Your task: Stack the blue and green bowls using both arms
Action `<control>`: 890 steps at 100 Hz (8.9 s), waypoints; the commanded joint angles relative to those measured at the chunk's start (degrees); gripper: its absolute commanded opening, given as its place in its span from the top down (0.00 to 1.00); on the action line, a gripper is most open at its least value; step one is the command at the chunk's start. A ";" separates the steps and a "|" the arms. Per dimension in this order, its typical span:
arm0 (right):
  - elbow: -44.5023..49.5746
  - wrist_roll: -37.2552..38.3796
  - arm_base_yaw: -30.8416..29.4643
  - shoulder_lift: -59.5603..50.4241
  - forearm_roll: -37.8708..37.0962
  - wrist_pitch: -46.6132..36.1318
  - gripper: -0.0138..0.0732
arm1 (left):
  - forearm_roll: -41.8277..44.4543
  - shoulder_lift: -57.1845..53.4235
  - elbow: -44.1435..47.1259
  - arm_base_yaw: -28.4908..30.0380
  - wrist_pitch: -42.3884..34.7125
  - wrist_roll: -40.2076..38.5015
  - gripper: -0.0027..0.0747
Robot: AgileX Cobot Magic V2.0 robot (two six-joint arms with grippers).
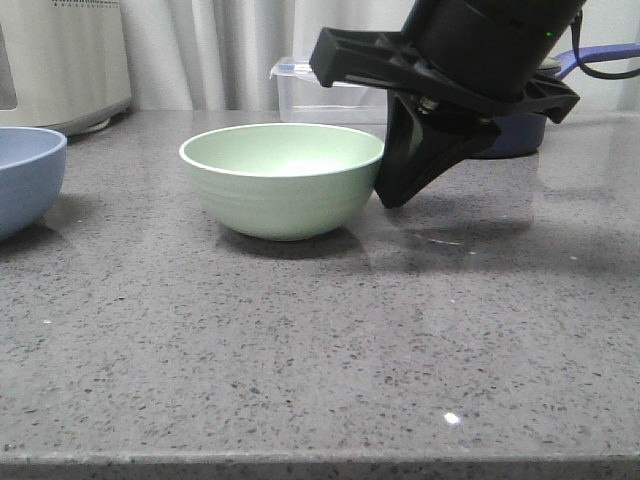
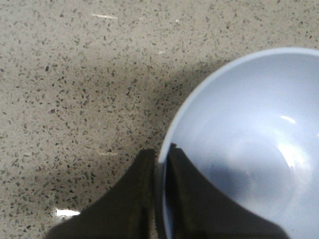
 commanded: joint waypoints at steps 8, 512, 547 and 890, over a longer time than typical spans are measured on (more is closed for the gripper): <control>-1.31 -0.59 0.01 -1.87 0.39 -2.63 0.93 | -1.16 -1.19 -2.07 0.21 -2.27 0.03 0.99; 40.71 -0.59 -20.87 -70.17 -7.35 -13.49 0.93 | 1.67 -57.39 29.20 -8.18 -19.94 3.13 0.99; 40.71 -0.59 -20.87 -70.17 -7.35 -13.49 0.93 | 1.67 -57.39 29.20 -8.18 -19.94 3.13 0.99; 65.92 -0.59 -29.25 -83.77 -7.43 -45.89 0.93 | 3.59 -78.10 55.34 -4.10 -38.86 3.13 0.99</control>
